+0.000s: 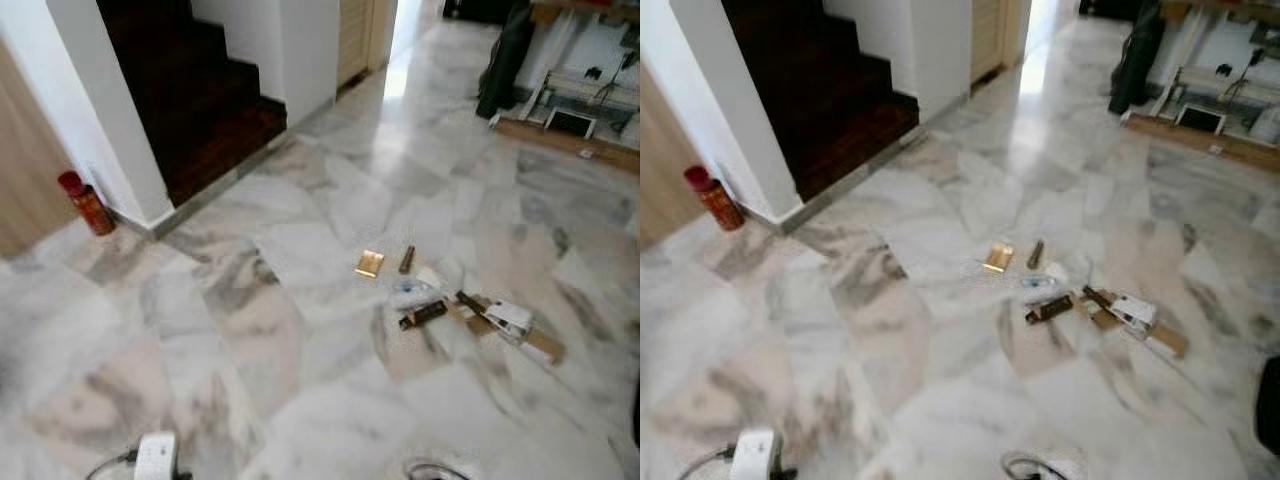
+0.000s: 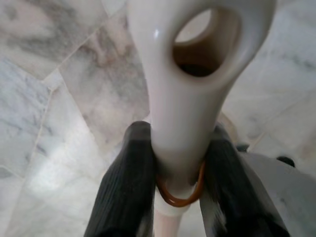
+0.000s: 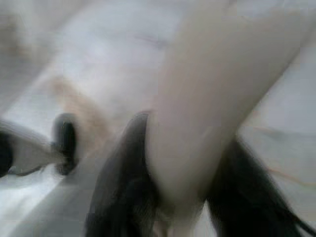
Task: Sweep floor
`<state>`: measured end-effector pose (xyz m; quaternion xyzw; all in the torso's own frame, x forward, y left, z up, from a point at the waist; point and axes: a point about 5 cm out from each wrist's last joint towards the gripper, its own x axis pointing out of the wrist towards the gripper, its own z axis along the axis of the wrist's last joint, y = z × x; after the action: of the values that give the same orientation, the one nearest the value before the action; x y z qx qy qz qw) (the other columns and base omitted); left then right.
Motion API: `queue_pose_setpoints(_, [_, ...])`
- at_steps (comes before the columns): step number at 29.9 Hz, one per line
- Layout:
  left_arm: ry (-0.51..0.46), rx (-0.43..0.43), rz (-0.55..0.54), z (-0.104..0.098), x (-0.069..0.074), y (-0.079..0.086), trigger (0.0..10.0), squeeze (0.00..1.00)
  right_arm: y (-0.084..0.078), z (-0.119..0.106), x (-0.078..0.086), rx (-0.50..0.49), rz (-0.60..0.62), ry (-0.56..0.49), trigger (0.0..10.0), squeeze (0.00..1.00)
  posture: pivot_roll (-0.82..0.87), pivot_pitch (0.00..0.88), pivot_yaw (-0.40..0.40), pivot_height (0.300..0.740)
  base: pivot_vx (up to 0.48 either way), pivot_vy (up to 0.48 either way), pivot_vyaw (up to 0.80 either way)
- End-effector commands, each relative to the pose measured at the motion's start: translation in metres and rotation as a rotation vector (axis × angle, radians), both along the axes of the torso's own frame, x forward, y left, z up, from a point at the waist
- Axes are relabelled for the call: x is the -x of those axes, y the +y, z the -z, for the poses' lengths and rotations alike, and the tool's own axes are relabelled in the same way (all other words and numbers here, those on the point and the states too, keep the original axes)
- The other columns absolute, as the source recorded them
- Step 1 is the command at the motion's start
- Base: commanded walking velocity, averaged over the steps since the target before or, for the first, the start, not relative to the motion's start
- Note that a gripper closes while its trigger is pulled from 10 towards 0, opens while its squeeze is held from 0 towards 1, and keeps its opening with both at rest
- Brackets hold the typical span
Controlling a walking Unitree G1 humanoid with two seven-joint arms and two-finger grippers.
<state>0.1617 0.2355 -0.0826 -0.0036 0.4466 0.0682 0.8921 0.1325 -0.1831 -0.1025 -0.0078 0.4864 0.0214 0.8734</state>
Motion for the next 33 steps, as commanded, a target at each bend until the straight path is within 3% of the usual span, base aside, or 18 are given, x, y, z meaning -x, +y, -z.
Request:
queue_pose_setpoints(1, [-0.008, 0.012, -0.002, -0.001, -0.003, -0.003, 10.0, 0.0, 0.007, 0.004, 0.009, -0.031, 0.023, 0.032, 10.0, 0.0, 0.02, 0.051, 0.035, 0.74, 0.289, 0.0, 0.0])
queue_pose_setpoints(7, [-0.011, 0.011, 0.002, -0.001, -0.003, -0.003, 10.0, 0.0, 0.016, 0.005, 0.01, -0.033, 0.019, 0.031, 10.0, 0.0, 0.02, 0.049, 0.037, 0.74, 0.286, 0.0, 0.0])
queue_pose_setpoints(13, [-0.011, 0.011, 0.004, -0.001, -0.003, -0.003, 10.0, 0.0, -0.001, 0.003, 0.008, -0.02, 0.029, 0.032, 10.0, 0.0, 0.02, 0.042, 0.038, 0.74, 0.289, 0.0, 0.0])
queue_pose_setpoints(22, [-0.022, 0.016, 0.01, -0.002, -0.006, -0.005, 10.0, 0.0, 0.009, -0.001, -0.009, -0.016, 0.023, 0.016, 10.0, 0.0, 0.0, 0.022, 0.037, 0.74, 0.285, 0.0, 0.0])
queue_pose_setpoints(26, [-0.006, 0.007, 0.033, -0.001, -0.004, -0.002, 10.0, 0.0, 0.001, 0.001, -0.002, -0.008, 0.05, 0.023, 10.0, 0.0, -0.04, 0.0, 0.069, 0.74, 0.285, 0.0, 0.0])
queue_pose_setpoints(33, [-0.012, -0.009, 0.062, -0.006, -0.009, 0.005, 10.0, 0.0, 0.006, 0.002, -0.002, -0.007, 0.067, 0.035, 10.0, 0.0, -0.07, 0.0, 0.113, 0.74, 0.284, 0.0, -0.53])
